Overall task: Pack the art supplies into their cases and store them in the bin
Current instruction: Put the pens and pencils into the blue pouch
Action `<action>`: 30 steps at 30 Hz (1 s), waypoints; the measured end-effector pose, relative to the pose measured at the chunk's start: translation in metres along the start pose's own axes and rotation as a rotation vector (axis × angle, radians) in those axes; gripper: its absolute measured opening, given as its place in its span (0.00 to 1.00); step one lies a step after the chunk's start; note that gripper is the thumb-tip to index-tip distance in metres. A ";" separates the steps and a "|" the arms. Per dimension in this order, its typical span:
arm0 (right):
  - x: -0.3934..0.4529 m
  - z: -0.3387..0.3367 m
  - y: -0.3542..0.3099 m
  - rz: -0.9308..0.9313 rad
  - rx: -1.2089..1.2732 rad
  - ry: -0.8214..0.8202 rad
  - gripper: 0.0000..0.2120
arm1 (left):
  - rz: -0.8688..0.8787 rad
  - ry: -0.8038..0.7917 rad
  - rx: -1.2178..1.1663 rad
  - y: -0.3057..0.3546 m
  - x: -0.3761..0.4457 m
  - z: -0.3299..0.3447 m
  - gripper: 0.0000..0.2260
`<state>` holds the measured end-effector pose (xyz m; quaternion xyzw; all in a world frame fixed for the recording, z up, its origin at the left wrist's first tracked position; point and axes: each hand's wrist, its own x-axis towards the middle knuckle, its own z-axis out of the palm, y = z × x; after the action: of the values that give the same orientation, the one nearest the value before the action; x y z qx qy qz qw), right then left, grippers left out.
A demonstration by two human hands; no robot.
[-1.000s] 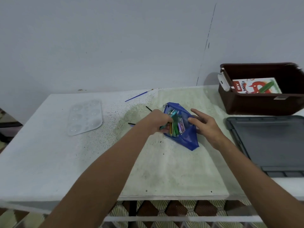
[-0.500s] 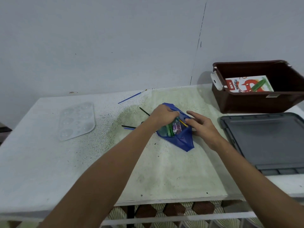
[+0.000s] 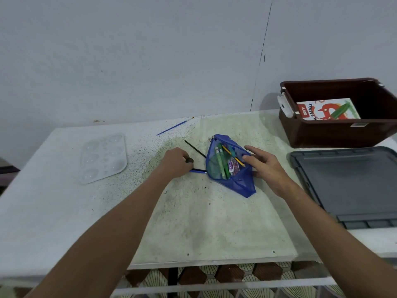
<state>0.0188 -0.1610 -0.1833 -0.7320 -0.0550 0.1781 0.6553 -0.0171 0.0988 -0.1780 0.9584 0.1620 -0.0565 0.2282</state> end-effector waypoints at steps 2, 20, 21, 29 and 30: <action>-0.001 0.001 -0.001 0.005 -0.004 0.000 0.21 | 0.009 0.056 -0.053 0.007 -0.001 0.000 0.12; -0.007 -0.013 0.002 0.037 -0.060 0.114 0.18 | 0.033 0.067 -0.254 0.046 -0.008 0.015 0.08; -0.007 -0.014 0.002 0.040 -0.076 0.126 0.18 | -0.007 -0.010 -0.236 0.046 -0.010 0.016 0.08; -0.012 -0.015 -0.017 0.072 -0.061 0.221 0.10 | 0.015 -0.053 -0.490 0.072 -0.008 0.006 0.10; -0.014 -0.014 -0.023 0.057 -0.073 0.189 0.10 | 0.027 -0.045 -0.534 0.079 -0.008 0.003 0.10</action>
<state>0.0140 -0.1755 -0.1574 -0.7701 0.0215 0.1249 0.6252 0.0017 0.0288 -0.1460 0.8648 0.1534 -0.0302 0.4771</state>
